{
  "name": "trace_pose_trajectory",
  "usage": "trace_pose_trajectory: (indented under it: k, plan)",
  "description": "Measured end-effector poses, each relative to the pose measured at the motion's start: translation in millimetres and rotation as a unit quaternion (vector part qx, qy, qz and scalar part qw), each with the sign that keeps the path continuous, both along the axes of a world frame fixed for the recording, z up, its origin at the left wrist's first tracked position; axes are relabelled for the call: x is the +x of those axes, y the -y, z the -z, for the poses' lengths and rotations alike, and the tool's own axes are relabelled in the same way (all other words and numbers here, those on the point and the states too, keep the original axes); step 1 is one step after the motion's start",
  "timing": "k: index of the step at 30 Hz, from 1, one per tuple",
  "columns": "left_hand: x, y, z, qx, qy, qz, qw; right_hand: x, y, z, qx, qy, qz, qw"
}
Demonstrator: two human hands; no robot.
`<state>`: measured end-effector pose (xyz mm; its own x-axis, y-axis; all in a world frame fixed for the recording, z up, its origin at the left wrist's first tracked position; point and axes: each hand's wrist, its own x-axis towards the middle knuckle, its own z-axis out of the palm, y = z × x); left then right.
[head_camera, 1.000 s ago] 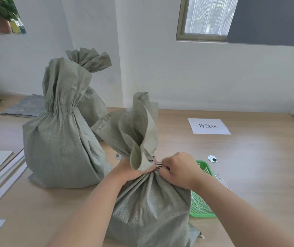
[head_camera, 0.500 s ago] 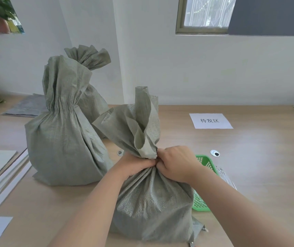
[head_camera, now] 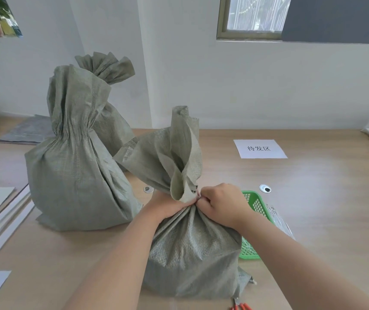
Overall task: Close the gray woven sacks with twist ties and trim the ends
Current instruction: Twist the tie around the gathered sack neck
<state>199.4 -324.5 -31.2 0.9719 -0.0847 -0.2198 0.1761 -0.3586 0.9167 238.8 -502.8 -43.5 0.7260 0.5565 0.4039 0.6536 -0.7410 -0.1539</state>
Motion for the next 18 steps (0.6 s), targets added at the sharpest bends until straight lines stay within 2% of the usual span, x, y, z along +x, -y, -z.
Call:
trace_pose_trajectory:
  k: [2,5,8,11,13,18]
  plan:
    - [-8.5,4.3,-24.5,0.011,-0.003,-0.033,0.999,-0.1,0.1,-1.0,0.008,-0.021,0.007,1.000]
    - [0.5,-5.1,-9.8,0.019,0.005,-0.032,0.999,-2.7,3.8,-5.0,0.037,-0.026,0.029,0.999]
    - [5.0,-9.4,-1.8,0.018,0.024,-0.044,0.999,-4.0,14.8,-4.9,0.118,-0.070,0.047,0.989]
    - [8.2,-11.3,-0.5,0.031,0.034,-0.051,0.998,-5.1,40.7,5.1,0.240,-0.204,0.079,0.946]
    - [10.9,-13.2,-1.0,0.046,0.041,-0.035,0.998,-9.9,57.5,14.5,0.283,-0.271,0.102,0.914]
    - [15.8,-13.0,-0.4,0.054,0.040,-0.043,0.997,-28.7,78.9,34.8,0.367,-0.352,0.157,0.846]
